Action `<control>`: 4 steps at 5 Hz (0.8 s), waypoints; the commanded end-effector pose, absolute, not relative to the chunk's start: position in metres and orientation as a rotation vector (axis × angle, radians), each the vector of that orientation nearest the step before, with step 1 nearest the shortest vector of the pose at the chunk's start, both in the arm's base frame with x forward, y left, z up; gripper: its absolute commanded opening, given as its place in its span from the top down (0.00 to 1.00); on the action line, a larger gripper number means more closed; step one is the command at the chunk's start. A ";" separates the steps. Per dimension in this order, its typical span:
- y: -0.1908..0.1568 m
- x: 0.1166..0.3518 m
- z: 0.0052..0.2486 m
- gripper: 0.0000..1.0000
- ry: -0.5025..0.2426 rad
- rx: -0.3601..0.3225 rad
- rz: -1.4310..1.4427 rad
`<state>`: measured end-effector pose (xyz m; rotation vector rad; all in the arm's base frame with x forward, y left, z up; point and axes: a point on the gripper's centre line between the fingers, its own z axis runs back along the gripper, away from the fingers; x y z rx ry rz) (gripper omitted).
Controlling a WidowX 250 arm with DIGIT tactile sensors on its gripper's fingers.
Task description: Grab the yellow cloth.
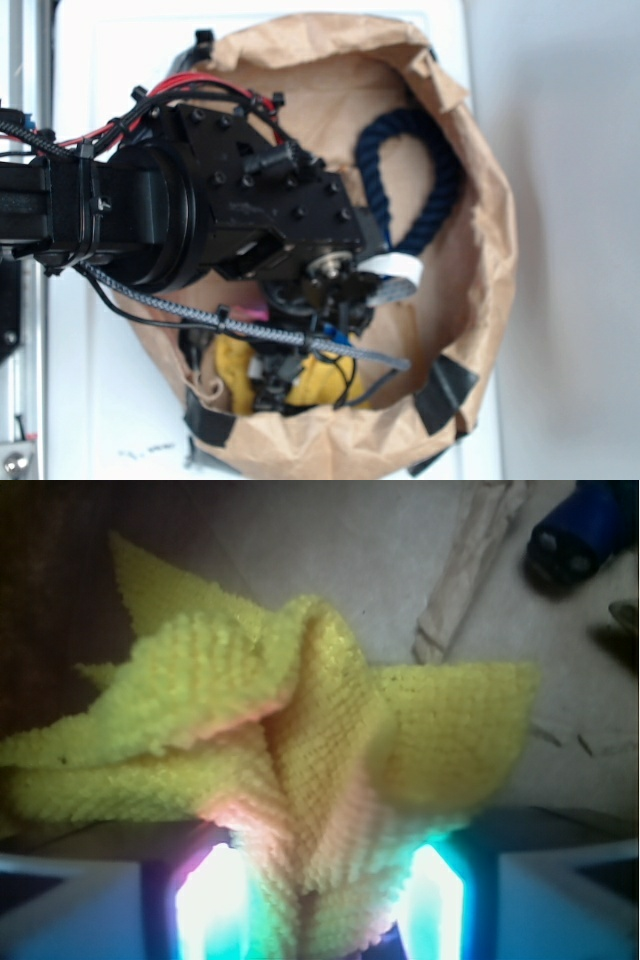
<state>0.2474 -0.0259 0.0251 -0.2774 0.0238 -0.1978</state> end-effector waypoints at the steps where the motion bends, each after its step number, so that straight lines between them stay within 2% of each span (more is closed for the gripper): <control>1: 0.011 0.260 0.082 1.00 -0.058 -0.338 -0.131; 2: 0.040 0.257 0.131 1.00 -0.132 -0.395 -0.035; 3: 0.060 0.244 0.177 1.00 -0.262 -0.406 -0.024; 4: 0.067 0.232 0.194 1.00 -0.276 -0.394 -0.026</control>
